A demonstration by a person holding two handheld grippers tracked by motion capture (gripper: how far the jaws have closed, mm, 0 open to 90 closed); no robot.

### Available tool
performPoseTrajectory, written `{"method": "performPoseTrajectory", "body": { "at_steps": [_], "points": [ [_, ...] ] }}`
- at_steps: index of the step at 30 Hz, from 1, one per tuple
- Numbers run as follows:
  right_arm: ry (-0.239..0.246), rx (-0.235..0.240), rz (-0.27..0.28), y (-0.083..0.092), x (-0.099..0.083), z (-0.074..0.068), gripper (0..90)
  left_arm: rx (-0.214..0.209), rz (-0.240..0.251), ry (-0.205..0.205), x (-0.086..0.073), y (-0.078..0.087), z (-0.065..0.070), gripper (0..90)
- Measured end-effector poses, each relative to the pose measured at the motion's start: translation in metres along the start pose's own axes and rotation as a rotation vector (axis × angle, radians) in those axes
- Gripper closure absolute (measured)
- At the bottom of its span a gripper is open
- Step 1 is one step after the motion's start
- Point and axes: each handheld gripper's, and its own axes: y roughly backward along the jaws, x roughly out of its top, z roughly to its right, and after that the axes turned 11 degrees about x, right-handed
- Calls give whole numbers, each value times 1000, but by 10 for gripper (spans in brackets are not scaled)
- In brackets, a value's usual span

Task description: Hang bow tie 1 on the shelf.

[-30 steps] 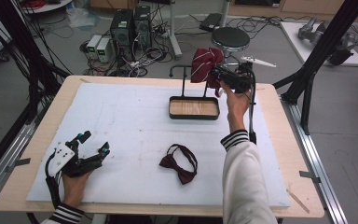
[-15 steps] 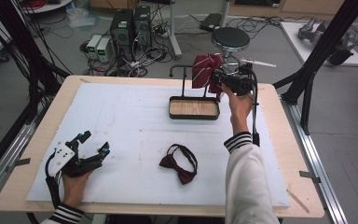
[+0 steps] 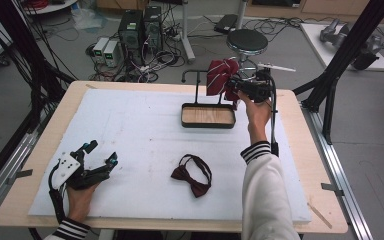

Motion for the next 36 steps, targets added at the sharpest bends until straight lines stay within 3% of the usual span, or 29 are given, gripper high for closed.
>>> {"method": "performPoseTrajectory", "body": {
  "at_steps": [11, 18, 28, 36],
  "points": [
    [5, -12, 19, 4, 2, 1, 625, 0, -2, -3, 0, 0, 0, 177],
    [-19, 8, 67, 11, 4, 2, 394, 0, -2, -2, 0, 0, 0, 176],
    [18, 26, 87, 20, 7, -4, 305, -2, 0, -2, 0, 0, 0, 177],
    [99, 26, 73, 31, 10, -20, 205, -1, 0, -3, 0, 0, 0, 176]
  ]
}}
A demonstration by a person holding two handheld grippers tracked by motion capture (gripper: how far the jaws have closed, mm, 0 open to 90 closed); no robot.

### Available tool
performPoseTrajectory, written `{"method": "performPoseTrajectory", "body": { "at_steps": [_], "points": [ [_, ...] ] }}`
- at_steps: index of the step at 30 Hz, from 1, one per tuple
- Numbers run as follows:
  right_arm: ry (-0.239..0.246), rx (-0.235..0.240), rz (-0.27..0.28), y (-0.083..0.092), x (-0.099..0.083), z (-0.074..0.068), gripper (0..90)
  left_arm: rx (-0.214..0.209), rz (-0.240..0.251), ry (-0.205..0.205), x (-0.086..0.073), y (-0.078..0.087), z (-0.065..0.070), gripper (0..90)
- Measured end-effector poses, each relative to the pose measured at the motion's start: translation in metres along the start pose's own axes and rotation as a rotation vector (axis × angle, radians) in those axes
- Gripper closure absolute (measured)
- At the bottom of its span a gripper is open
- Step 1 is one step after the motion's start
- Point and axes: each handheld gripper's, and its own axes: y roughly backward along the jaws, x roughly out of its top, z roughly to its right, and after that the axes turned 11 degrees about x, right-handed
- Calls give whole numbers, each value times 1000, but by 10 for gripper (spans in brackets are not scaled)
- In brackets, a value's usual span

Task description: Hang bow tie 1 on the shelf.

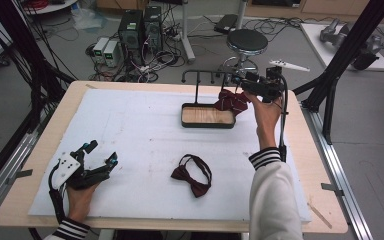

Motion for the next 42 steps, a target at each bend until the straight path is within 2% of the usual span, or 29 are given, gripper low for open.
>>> {"method": "performPoseTrajectory", "body": {
  "at_steps": [3, 5, 8, 10, 17, 22, 24, 27, 36, 42],
  "points": [
    [51, -6, -17, 7, 1, -11, 192, 0, 0, 0, 0, 0, 0, 176],
    [105, -5, 18, 15, -3, -18, 192, -1, 0, 0, 0, 0, 0, 176],
    [103, -6, -17, 25, -7, -23, 169, 0, 1, -1, 0, 0, 0, 176],
    [142, -10, 2, 33, -13, -29, 169, 0, 1, -1, 0, 0, 0, 176],
    [215, -19, 0, 62, -37, -46, 151, 0, 3, -2, 0, 0, 0, 176],
    [257, -29, 5, 80, -57, -57, 124, 0, 2, -2, 0, 0, 0, 176],
    [274, -25, 26, 87, -67, -61, 122, -1, 0, -1, 0, 0, 0, 176],
    [300, -45, 35, 95, -83, -64, 120, -2, 3, 1, 0, 0, 0, 175],
    [266, -63, 11, 103, -125, -60, 112, -3, 8, 4, 0, 1, 0, 175],
    [257, -85, -21, 101, -147, -57, 113, -4, 6, 5, 0, 1, 0, 174]
  ]
}}
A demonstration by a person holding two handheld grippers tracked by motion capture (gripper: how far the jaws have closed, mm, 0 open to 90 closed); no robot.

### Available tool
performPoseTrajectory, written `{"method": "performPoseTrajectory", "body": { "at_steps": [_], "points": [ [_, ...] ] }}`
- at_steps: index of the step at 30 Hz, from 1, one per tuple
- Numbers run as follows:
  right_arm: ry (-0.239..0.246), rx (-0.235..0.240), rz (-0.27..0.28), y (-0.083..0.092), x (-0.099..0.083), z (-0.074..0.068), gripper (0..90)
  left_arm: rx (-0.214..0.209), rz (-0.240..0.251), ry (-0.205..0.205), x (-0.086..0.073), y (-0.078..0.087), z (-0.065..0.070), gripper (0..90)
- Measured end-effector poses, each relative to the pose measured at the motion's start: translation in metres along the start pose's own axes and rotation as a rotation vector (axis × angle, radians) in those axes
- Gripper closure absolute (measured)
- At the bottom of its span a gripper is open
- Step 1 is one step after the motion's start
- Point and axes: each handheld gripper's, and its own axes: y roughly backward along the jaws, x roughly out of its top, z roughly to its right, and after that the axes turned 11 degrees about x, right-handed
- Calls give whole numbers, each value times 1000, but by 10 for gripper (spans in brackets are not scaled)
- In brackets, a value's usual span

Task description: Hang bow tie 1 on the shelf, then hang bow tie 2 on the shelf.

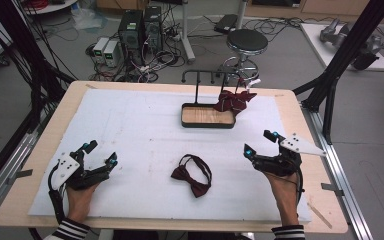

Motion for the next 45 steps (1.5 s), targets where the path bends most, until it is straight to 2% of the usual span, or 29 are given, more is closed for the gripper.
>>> {"method": "performPoseTrajectory", "body": {
  "at_steps": [10, 13, 14, 17, 38, 45],
  "points": [
    [2, -3, -17, -5, -10, -2, 113, 0, 0, 1, 0, 0, 0, 175],
    [-8, -3, -14, -4, -15, -3, 113, 1, 2, 0, 0, 0, 0, 175],
    [-25, -2, -15, -3, -16, -3, 113, 0, 1, 0, 0, 0, 0, 175],
    [-28, -5, -20, -2, -20, -3, 113, 2, 3, -1, 0, 0, 0, 175],
    [-19, 8, -30, -3, -19, -5, 113, 3, 4, -2, 0, 0, 1, 174],
    [-12, 40, -47, -6, -14, -10, 113, 0, -1, -4, 0, 0, 0, 174]
  ]
}}
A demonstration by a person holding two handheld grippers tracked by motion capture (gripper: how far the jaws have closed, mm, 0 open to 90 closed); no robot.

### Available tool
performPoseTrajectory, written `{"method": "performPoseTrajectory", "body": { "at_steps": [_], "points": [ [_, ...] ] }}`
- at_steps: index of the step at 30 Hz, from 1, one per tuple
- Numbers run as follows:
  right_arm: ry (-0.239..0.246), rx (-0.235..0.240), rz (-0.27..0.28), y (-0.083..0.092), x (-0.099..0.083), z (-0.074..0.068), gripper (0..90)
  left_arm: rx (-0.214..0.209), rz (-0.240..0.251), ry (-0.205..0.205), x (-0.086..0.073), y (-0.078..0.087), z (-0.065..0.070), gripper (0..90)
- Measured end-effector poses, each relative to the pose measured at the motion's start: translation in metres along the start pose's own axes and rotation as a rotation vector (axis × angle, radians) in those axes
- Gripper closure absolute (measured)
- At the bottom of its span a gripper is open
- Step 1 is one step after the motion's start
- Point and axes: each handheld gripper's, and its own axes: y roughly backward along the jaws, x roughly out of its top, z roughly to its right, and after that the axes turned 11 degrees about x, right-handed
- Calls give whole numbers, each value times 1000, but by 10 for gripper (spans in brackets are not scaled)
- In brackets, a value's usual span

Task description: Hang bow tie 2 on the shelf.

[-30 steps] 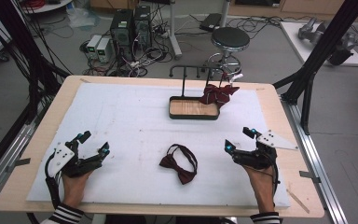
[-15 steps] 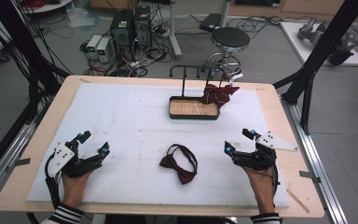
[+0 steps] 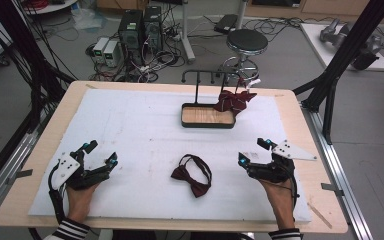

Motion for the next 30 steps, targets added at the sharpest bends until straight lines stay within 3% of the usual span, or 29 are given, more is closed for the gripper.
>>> {"method": "performPoseTrajectory", "body": {
  "at_steps": [10, 20, 30],
  "points": [
    [44, 79, -14, -4, 14, -20, 114, 1, 8, -2, 0, 1, 0, 174],
    [115, 118, -138, -25, 20, -47, 116, 1, 3, -2, 0, 0, 0, 174],
    [124, 195, -260, -55, 19, -66, 149, 2, 4, -3, 0, 0, 0, 174]
  ]
}}
